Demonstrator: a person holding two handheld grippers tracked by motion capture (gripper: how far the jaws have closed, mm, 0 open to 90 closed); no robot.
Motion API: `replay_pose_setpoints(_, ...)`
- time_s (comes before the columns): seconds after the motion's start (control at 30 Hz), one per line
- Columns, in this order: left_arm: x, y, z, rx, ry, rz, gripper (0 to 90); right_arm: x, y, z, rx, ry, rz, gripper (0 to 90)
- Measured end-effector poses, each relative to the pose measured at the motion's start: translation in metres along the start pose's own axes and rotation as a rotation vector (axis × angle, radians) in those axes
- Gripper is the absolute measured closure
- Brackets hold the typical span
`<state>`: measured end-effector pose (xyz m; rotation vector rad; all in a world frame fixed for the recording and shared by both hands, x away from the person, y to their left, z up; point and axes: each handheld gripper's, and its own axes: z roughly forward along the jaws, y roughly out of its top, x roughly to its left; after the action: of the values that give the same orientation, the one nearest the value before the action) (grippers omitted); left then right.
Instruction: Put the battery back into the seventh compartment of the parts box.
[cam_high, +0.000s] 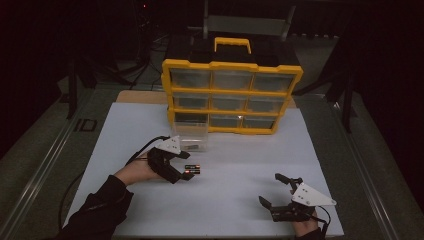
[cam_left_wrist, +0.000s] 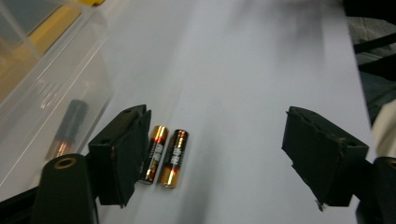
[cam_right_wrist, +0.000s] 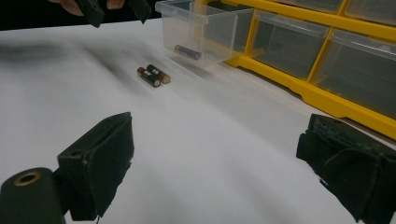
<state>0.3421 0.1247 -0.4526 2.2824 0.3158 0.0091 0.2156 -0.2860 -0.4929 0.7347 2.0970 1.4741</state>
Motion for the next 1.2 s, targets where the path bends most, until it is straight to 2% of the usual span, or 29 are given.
replay_pose_setpoints(0.07,0.003,-0.003,0.002,-0.003,-0.004,-0.012,23.7,0.000,0.000,0.000,0.000,0.000,0.000,8.6)
replay_pose_setpoints(0.3,0.011,-0.011,0.013,-0.013,0.034,-0.037,26.0,0.000,0.000,0.000,0.001,0.001,-0.001,8.6)
replay_pose_setpoints(0.4,0.014,-0.013,0.016,-0.011,0.046,-0.039,26.0,0.000,0.000,0.000,0.002,0.001,-0.002,8.6)
replay_pose_setpoints(0.57,0.018,-0.015,0.022,-0.038,0.066,-0.046,26.7,0.000,0.000,0.000,0.003,0.002,-0.002,8.6)
replay_pose_setpoints(0.67,0.021,-0.018,0.028,-0.041,0.071,-0.046,30.0,0.000,0.000,0.000,0.004,0.003,-0.002,8.6)
replay_pose_setpoints(0.87,0.024,-0.021,0.036,-0.044,0.095,-0.018,39.2,0.000,-0.001,0.000,0.004,0.003,-0.001,8.6)
replay_pose_setpoints(1.07,0.024,-0.024,0.044,-0.017,0.111,0.019,41.0,0.000,-0.001,0.000,0.004,0.004,-0.001,8.6)
replay_pose_setpoints(1.2,0.025,-0.027,0.047,-0.017,0.134,0.048,47.6,0.000,-0.001,0.000,0.004,0.005,-0.001,8.6)
